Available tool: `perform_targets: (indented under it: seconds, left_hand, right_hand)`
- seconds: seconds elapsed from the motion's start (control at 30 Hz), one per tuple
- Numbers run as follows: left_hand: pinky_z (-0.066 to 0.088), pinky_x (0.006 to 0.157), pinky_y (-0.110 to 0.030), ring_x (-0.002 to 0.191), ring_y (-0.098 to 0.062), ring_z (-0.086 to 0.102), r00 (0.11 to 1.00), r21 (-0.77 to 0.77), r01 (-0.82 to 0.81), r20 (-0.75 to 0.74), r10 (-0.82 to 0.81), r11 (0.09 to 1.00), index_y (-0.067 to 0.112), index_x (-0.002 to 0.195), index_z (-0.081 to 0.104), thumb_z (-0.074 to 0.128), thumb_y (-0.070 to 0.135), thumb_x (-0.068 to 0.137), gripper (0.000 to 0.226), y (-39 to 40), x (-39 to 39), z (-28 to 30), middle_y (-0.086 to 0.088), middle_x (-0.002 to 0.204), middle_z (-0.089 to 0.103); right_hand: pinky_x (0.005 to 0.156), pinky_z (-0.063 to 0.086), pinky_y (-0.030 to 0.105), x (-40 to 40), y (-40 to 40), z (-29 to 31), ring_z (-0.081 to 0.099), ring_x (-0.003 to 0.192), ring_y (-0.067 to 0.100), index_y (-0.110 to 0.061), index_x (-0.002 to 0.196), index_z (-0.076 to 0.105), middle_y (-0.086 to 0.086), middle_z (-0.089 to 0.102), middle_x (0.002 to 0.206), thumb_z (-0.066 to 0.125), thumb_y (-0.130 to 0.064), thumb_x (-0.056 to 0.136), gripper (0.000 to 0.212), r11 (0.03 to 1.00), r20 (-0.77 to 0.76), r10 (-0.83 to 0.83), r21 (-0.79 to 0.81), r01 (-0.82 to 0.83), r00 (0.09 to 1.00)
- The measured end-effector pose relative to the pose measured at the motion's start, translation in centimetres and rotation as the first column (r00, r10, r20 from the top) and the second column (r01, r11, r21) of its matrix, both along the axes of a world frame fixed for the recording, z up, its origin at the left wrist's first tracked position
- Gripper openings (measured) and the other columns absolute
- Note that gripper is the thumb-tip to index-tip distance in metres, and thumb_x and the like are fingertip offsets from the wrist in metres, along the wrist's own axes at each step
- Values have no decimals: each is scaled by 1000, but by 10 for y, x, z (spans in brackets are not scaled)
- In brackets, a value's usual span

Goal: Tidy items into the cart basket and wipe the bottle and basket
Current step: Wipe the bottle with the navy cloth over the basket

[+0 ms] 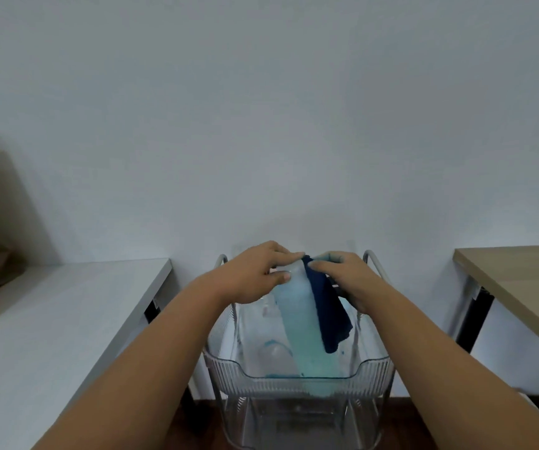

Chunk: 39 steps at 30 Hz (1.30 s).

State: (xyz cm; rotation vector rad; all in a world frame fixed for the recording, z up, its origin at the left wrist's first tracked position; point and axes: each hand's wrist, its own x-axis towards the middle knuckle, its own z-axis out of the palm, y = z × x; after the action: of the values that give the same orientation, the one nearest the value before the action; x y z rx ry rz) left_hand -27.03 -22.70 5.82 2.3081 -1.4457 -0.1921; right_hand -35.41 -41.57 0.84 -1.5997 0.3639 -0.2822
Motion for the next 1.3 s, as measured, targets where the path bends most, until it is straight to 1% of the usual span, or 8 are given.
perform_targets:
  seconds: [0.13,0.23,0.5,0.63,0.73,1.0,1.13,1.3]
  left_hand:
    - [45,81,-23,91,-6,54,983,-192,-173,36,183,966,47,127,60,63,58,84,45,-2,-13,-10,7,103,51]
    - [51,75,-27,82,-14,62,973,-261,-192,74,218,946,43,118,68,70,48,83,36,-10,-17,-9,5,88,59]
    - [41,102,-17,118,-2,57,982,-273,71,-151,-115,959,25,124,67,69,11,90,37,-6,-10,-4,9,127,64]
    - [49,87,-18,98,3,61,986,-362,-163,-75,146,918,32,117,70,80,47,73,47,-9,-15,-13,16,110,65]
    - [48,74,-14,80,3,60,974,-369,-194,35,222,909,30,108,75,80,47,73,40,-18,-21,-14,21,85,61]
    - [39,110,-30,126,-6,52,996,-200,1,-87,-18,980,28,128,63,65,20,93,36,-17,-13,-5,9,137,58]
    - [50,88,-24,101,-3,61,981,-346,-193,-46,189,918,30,116,71,77,55,72,51,-22,-19,-15,11,117,63]
    - [52,78,-20,88,-6,66,975,-354,-224,-72,212,908,30,105,75,84,40,70,38,-24,-17,-15,12,98,69]
  right_hand:
    - [56,51,27,-1,9,-9,64,62,16,-12,85,70,6,70,75,70,-16,81,6,996,82,-44,78,37,996]
    - [50,50,23,-3,11,-8,63,61,15,-10,86,68,6,69,73,69,-13,81,6,996,99,-51,84,43,994]
    - [66,54,33,-7,-8,-3,65,77,18,-13,87,71,7,71,85,69,-14,84,4,1000,39,-6,10,5,999]
    - [68,57,35,-7,-8,-8,67,77,20,-15,85,72,7,73,82,72,-15,80,5,1000,61,-22,16,21,998]
    - [65,57,33,-7,-8,-11,68,76,20,-18,80,73,5,74,79,72,-16,78,2,999,73,-40,24,38,997]
    - [63,58,30,-10,-18,-11,66,66,10,-18,79,73,-10,72,64,75,-17,76,3,999,37,-53,13,52,998]
    - [63,58,30,-11,-15,-16,68,66,10,-19,81,72,-3,74,71,75,-20,74,7,998,56,-44,43,41,997]
    - [58,55,27,-9,-12,-15,68,66,10,-19,78,74,-1,74,73,76,-20,73,6,999,55,-42,32,40,998]
